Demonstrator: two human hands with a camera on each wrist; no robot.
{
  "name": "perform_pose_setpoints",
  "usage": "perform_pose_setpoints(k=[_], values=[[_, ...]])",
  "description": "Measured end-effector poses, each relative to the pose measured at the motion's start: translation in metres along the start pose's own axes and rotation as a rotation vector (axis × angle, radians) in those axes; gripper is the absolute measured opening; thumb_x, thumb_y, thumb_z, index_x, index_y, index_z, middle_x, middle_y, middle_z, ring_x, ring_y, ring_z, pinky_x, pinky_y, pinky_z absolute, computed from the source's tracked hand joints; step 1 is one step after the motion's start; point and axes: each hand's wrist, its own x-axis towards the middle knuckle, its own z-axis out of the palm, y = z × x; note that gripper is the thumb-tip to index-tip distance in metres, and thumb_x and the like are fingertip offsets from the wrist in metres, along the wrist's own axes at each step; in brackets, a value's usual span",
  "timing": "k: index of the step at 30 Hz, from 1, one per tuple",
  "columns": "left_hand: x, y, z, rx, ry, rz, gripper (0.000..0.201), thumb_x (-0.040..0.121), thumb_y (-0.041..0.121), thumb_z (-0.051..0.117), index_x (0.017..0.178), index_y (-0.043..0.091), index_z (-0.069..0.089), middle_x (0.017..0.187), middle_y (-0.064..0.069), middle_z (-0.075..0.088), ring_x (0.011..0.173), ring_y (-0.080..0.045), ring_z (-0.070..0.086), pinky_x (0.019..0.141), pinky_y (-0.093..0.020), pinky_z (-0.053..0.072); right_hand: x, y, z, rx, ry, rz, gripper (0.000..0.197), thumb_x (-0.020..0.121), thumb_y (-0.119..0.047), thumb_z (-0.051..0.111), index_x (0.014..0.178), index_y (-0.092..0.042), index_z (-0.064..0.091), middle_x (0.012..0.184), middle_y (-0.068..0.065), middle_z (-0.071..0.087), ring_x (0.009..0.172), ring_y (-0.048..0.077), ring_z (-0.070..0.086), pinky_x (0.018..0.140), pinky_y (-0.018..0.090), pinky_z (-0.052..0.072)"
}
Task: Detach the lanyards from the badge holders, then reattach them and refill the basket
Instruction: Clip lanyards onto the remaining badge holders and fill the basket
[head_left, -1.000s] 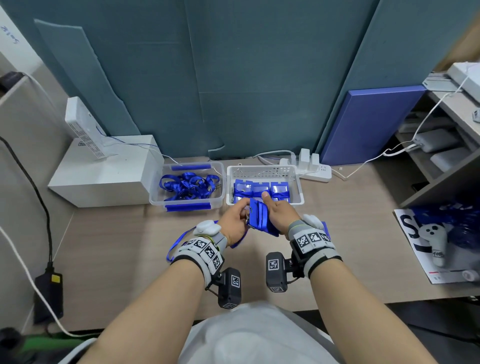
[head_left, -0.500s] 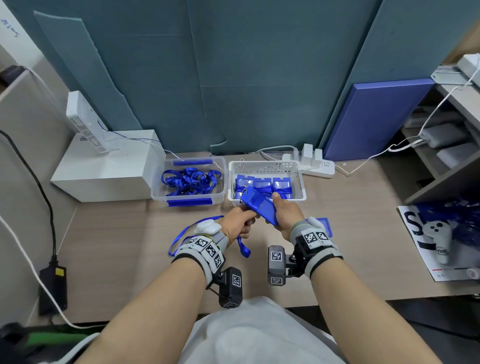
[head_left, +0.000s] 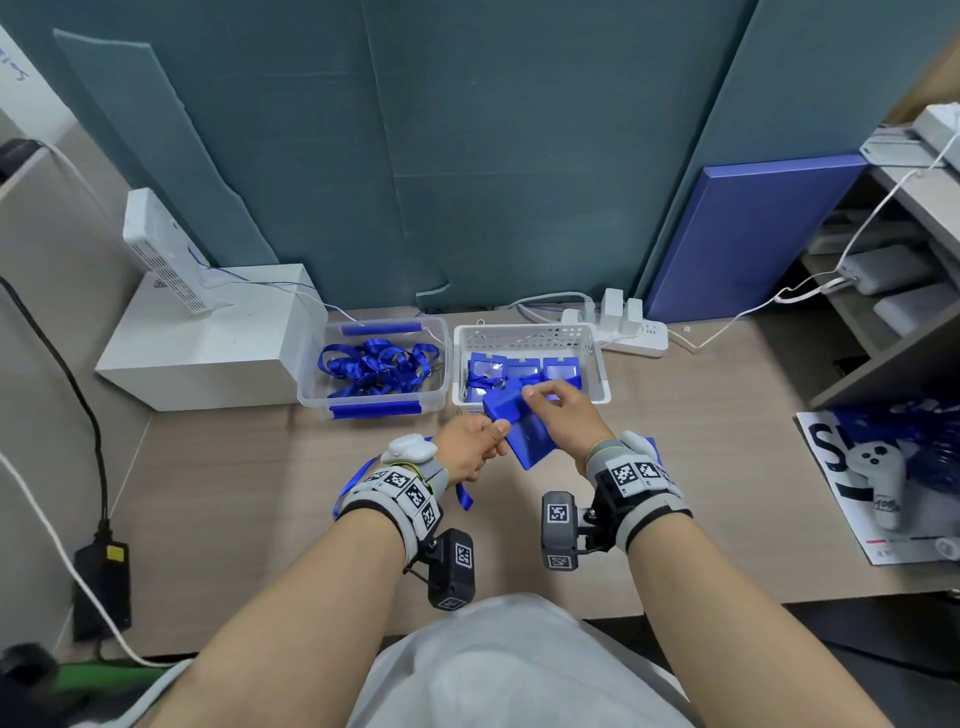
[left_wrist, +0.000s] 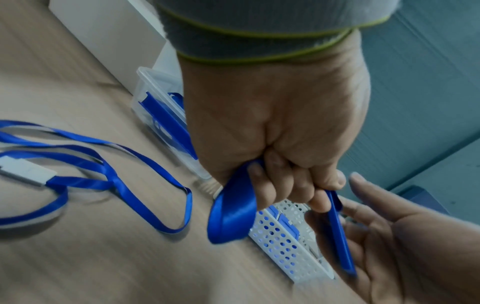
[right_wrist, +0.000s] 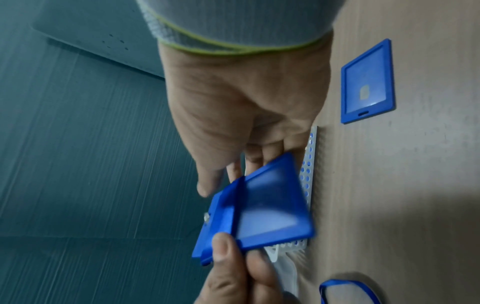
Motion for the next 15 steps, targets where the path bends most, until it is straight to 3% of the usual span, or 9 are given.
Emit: perform_pose_setpoints(k=[2, 4, 7, 9, 13, 15], values=[[-0.001, -0.003, 0.000, 0.067, -0.009, 0.024, 0.043, 0.102, 0.035, 0.055, 0.066, 0.012, 0.059, 0.044, 0.009, 0.037, 0.038, -0.011, 0.026, 0.043, -0.022, 0.024, 0.003, 0.004, 0.000, -0.055, -0.066, 0.008, 0.026, 0.090, -0.040, 0.073, 0.104, -0.019, 0.069, 0.103, 0.003, 0.072, 0.094, 0.021, 0.066, 0.084, 0.034, 0.050], [0.002, -0.006, -0.001, 0.138, 0.034, 0.053, 0.047, 0.098, 0.041, 0.061, 0.058, 0.015, 0.058, 0.043, 0.007, 0.040, 0.037, -0.012, 0.030, 0.043, -0.021, 0.027, 0.004, 0.008, -0.001, -0.065, -0.070, 0.015, 0.025, 0.088, -0.034, 0.077, 0.098, -0.012, 0.070, 0.092, 0.007, 0.073, 0.082, 0.021, 0.064, 0.075, 0.032, 0.048], [0.007, -0.008, -0.004, 0.203, 0.112, 0.087, 0.051, 0.088, 0.052, 0.068, 0.051, 0.018, 0.057, 0.049, -0.001, 0.047, 0.044, -0.018, 0.039, 0.051, -0.028, 0.034, 0.007, 0.011, -0.002, -0.060, 0.011, 0.023, 0.025, 0.086, -0.029, 0.080, 0.082, -0.014, 0.060, 0.072, 0.000, 0.055, 0.067, 0.017, 0.046, 0.065, 0.029, 0.037], [0.010, -0.005, -0.007, 0.193, 0.176, 0.123, 0.047, 0.088, 0.047, 0.072, 0.053, 0.017, 0.061, 0.058, 0.002, 0.054, 0.053, -0.018, 0.047, 0.059, -0.030, 0.038, 0.010, 0.013, -0.001, -0.095, 0.075, 0.027, 0.034, 0.086, -0.028, 0.079, 0.076, -0.020, 0.048, 0.070, -0.002, 0.045, 0.067, 0.018, 0.040, 0.064, 0.031, 0.033], [0.015, 0.011, -0.010, 0.033, 0.259, 0.185, 0.031, 0.086, 0.028, 0.078, 0.062, 0.010, 0.070, 0.097, -0.004, 0.068, 0.086, -0.012, 0.064, 0.085, -0.027, 0.047, 0.011, 0.014, 0.002, -0.204, 0.144, 0.043, 0.041, 0.086, -0.027, 0.078, 0.071, -0.022, 0.040, 0.066, -0.006, 0.044, 0.062, 0.017, 0.039, 0.059, 0.031, 0.032], [0.014, 0.021, -0.008, -0.139, 0.220, 0.175, 0.019, 0.088, 0.021, 0.076, 0.079, 0.004, 0.076, 0.095, -0.006, 0.074, 0.083, -0.010, 0.067, 0.089, -0.028, 0.051, 0.010, 0.014, 0.005, -0.237, 0.137, 0.049, 0.042, 0.086, -0.029, 0.078, 0.071, -0.022, 0.038, 0.065, -0.005, 0.044, 0.063, 0.019, 0.039, 0.058, 0.032, 0.031]])
